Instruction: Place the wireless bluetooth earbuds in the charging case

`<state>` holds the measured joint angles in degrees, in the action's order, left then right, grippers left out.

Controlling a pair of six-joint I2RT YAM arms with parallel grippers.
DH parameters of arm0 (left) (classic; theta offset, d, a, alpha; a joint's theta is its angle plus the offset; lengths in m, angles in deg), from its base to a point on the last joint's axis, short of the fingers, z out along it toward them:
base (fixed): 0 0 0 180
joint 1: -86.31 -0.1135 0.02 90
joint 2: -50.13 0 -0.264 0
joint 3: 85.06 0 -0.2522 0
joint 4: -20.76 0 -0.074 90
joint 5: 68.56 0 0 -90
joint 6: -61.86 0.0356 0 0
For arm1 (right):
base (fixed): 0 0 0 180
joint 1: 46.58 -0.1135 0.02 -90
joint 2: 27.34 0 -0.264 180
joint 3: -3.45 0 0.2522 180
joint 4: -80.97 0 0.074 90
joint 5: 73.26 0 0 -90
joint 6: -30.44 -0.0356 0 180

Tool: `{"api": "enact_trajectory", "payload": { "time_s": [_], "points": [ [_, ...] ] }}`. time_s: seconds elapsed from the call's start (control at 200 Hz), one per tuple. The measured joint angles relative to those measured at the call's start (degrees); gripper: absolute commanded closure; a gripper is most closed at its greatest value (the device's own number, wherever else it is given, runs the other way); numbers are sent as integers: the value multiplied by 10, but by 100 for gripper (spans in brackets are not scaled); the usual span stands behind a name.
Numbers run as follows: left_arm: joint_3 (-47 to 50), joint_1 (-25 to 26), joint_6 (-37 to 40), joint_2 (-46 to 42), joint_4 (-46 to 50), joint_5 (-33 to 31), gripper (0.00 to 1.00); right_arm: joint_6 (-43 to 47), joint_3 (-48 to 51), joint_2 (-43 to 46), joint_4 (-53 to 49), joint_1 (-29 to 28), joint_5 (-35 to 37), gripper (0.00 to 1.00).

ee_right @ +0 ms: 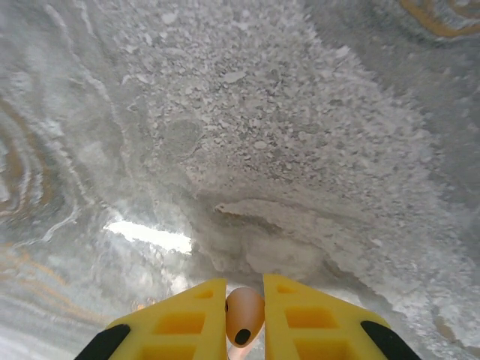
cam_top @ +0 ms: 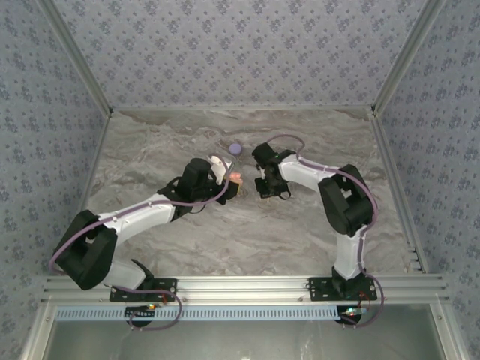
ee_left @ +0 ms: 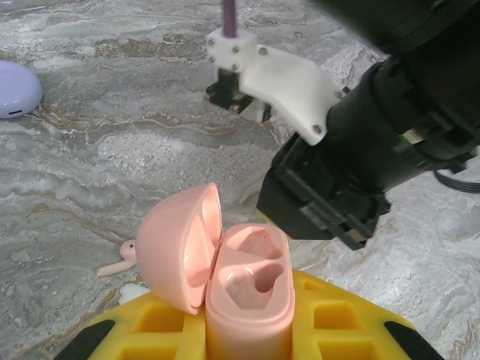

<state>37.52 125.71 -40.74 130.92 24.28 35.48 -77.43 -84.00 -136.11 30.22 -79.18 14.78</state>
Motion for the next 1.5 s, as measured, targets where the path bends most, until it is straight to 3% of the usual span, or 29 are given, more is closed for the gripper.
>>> {"api": "enact_trajectory", "payload": {
  "time_s": [0.365,0.865,1.504],
  "points": [
    [26,0,-40,59,-73,21,100,9,119,222,124,64,-112,81],
    [53,0,-73,74,-226,137,100,19,140,407,208,58,-164,78],
    [50,8,-96,-9,-265,247,100,77,119,453,220,-14,-140,77]
  ]
}}
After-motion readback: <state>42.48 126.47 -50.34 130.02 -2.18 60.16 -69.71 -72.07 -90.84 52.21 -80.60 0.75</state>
